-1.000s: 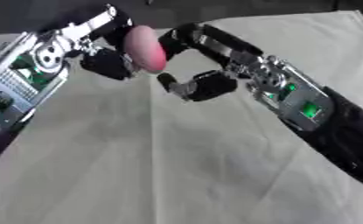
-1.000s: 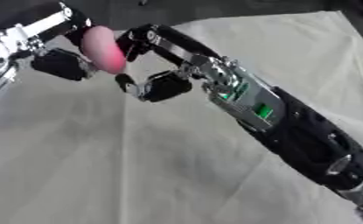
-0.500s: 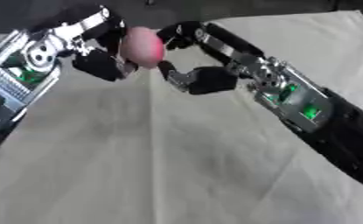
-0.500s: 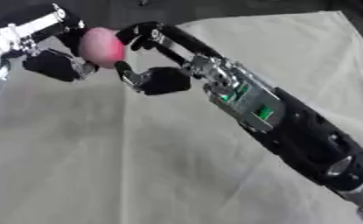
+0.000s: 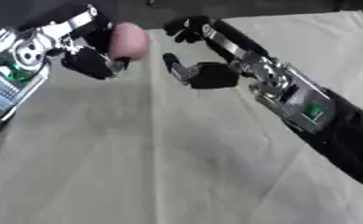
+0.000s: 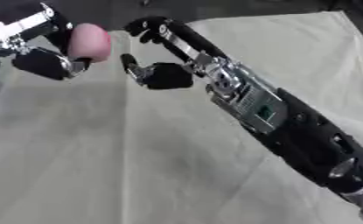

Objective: Pick up the objects with one hand, pass them to the other hand, and then place them into the box on the other side of the table.

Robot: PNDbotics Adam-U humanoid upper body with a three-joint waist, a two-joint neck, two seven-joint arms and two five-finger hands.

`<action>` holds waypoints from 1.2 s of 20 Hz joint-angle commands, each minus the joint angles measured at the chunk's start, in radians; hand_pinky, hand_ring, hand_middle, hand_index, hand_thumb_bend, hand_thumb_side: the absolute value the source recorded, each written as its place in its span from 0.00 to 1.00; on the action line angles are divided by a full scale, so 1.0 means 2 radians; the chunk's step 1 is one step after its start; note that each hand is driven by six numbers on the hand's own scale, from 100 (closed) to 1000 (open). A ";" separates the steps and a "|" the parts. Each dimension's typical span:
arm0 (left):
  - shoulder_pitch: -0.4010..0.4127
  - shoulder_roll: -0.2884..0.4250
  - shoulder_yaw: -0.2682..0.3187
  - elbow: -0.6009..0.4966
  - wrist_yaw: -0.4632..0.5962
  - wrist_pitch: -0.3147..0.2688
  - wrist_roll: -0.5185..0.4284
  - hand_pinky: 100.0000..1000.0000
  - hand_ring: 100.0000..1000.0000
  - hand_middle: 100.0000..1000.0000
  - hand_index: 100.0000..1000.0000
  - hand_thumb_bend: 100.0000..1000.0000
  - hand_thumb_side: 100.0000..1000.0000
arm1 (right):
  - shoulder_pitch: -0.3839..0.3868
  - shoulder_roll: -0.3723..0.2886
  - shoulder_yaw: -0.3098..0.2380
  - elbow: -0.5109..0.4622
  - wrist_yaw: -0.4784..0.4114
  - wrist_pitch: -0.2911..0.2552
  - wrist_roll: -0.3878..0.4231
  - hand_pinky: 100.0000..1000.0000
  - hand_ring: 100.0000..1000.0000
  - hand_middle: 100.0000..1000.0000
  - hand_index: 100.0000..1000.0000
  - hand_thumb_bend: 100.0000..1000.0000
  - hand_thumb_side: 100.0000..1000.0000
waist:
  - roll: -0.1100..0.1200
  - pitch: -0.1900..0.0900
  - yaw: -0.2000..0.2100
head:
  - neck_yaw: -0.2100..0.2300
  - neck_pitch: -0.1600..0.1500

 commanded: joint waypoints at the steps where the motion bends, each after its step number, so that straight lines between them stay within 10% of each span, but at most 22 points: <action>1: -0.003 0.020 0.013 0.001 -0.006 -0.005 0.011 0.69 0.45 0.26 0.25 0.10 0.00 | -0.003 -0.011 -0.003 -0.003 0.008 -0.002 0.003 0.84 0.80 0.79 0.85 0.06 0.41 | 0.004 -0.006 -0.001 | 0.003 -0.007; 10: 0.032 0.085 0.044 0.013 -0.012 -0.014 0.049 0.69 0.45 0.26 0.26 0.13 0.00 | 0.005 -0.015 -0.004 -0.001 0.023 -0.012 0.013 0.85 0.81 0.79 0.85 0.07 0.42 | 0.005 -0.005 0.000 | 0.025 -0.011; 24: 0.098 0.184 0.138 0.051 -0.007 -0.010 0.102 0.70 0.46 0.27 0.26 0.11 0.00 | 0.016 -0.019 -0.007 -0.005 0.032 -0.017 0.013 0.85 0.79 0.78 0.84 0.09 0.41 | -0.003 -0.004 0.002 | 0.119 -0.024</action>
